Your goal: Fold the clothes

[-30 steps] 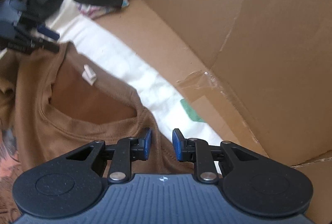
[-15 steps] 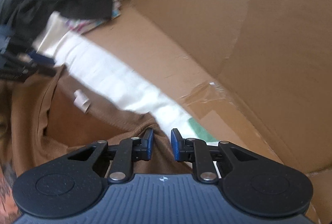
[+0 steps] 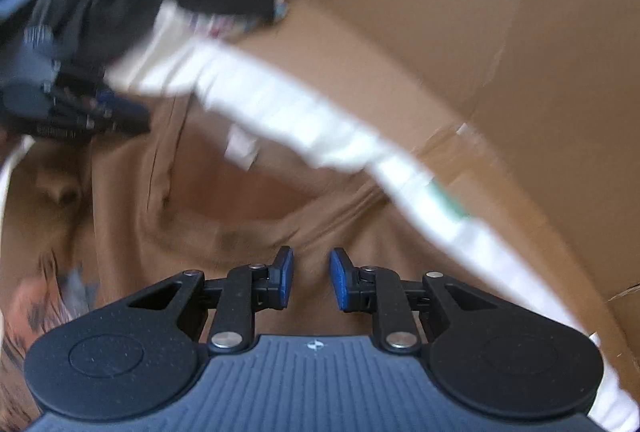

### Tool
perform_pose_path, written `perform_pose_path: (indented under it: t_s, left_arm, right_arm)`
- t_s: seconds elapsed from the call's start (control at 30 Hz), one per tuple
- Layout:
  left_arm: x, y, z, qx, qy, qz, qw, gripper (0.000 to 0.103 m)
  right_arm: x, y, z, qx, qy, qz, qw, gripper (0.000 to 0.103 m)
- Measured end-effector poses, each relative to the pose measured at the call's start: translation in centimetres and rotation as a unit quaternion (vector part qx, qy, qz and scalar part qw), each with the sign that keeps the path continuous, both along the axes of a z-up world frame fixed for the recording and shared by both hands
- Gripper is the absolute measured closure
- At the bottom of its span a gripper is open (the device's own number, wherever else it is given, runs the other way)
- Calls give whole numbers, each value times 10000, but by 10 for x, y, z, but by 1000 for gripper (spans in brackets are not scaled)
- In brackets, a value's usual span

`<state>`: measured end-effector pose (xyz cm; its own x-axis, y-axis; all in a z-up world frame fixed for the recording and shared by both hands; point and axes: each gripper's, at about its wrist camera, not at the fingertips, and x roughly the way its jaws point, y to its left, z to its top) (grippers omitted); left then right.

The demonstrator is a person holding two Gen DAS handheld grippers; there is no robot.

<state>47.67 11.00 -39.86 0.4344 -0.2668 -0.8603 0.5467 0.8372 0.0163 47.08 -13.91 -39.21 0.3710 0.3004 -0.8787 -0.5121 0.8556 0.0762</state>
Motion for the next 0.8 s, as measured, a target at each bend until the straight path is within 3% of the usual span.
perform_pose_path:
  t_s: [0.1,0.27,0.53,0.6,0.8]
  left_arm:
    - [-5,-4,3,78,-121,-80,9999,86]
    - [-7,0,25,-85,-310,9,9995,82]
    - [-13,-12,52,-549,-222,598,9965,75]
    - [-20,-22,60,-675,-229,655,9953,68]
    - [-47,-72,79,-703,-236,159,9971,66]
  right_arm:
    - [-4,1,3,86,-53,-45,9999,72]
    - [-11,-26,46,340,-465,-310,9979,70]
    - [-46,-100,92,167,-724,-1055,9916,69]
    - [-59,-118,99,53,-694,-1127,9912,69]
    - [-107,-171,113,-130,-612,-1572,9856,69]
